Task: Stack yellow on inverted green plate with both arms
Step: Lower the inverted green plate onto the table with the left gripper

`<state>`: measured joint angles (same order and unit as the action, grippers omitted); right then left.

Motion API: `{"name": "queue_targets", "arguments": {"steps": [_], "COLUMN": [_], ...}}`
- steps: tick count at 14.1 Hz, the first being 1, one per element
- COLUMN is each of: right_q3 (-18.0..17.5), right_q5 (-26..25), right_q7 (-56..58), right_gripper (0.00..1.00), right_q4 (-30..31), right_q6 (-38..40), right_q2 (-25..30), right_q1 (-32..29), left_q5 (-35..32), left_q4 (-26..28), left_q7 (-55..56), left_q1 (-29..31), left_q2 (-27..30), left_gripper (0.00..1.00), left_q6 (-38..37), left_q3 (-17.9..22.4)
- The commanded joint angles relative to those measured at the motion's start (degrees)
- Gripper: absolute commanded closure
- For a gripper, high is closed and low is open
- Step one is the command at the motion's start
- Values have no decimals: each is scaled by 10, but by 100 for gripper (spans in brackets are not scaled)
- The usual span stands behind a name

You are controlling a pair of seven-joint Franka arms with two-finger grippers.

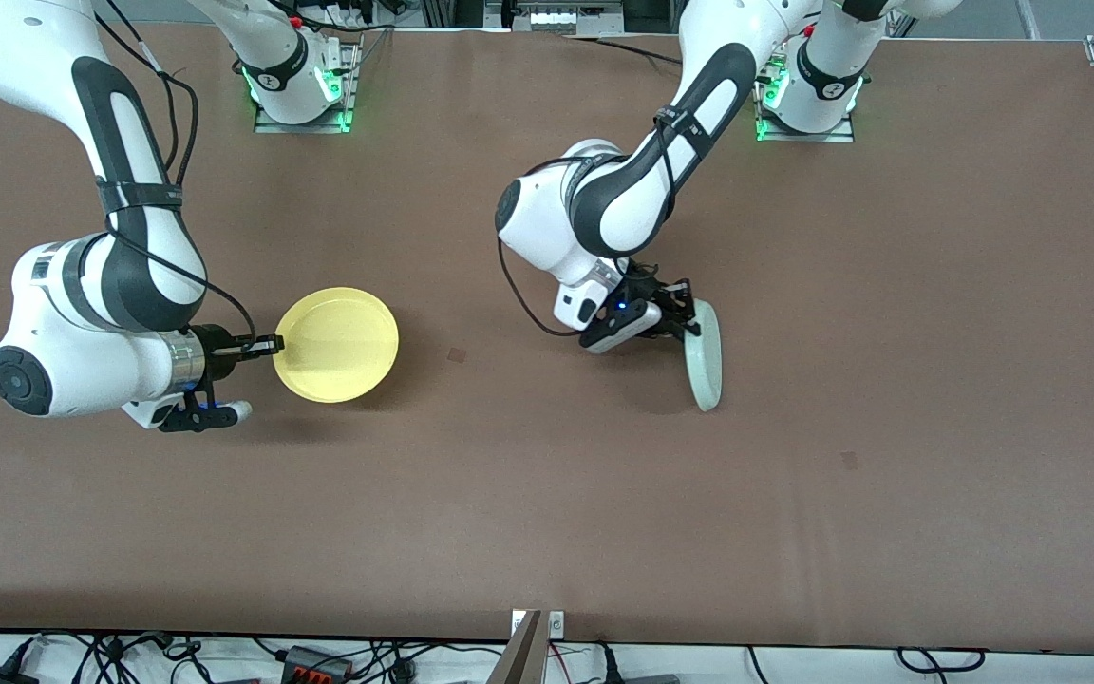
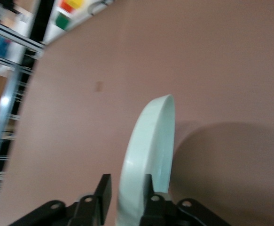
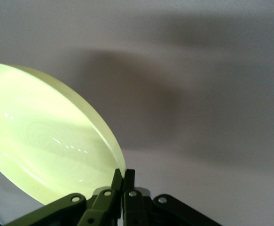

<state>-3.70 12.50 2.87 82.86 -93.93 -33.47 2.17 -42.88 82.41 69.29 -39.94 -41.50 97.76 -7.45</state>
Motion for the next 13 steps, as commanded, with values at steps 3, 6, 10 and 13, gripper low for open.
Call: {"name": "queue_targets", "arguments": {"steps": [3,6,10,13], "right_q3": [-4,-5,-2,-3], "right_q5": [9,11,9,11], "right_q7": [-36,-41,-37,-41], "right_gripper": [100,100,100,100], "right_q4": [-8,-11,-11,-11], "right_q6": [-1,-4,-4,-13], "right_q2": [-5,-5,-10,-18], "right_q1": [23,24,20,20], "left_q5": [146,153,161,169], "left_q4": [-8,-5,-4,-6], "left_q7": [13,13,-2,-34], "left_q1": [64,72,97,133], "left_q2": [11,16,16,31], "left_gripper": [0,0,0,0], "left_q6": [146,161,186,184], "left_q3": [-18,-27,-37,-49]}}
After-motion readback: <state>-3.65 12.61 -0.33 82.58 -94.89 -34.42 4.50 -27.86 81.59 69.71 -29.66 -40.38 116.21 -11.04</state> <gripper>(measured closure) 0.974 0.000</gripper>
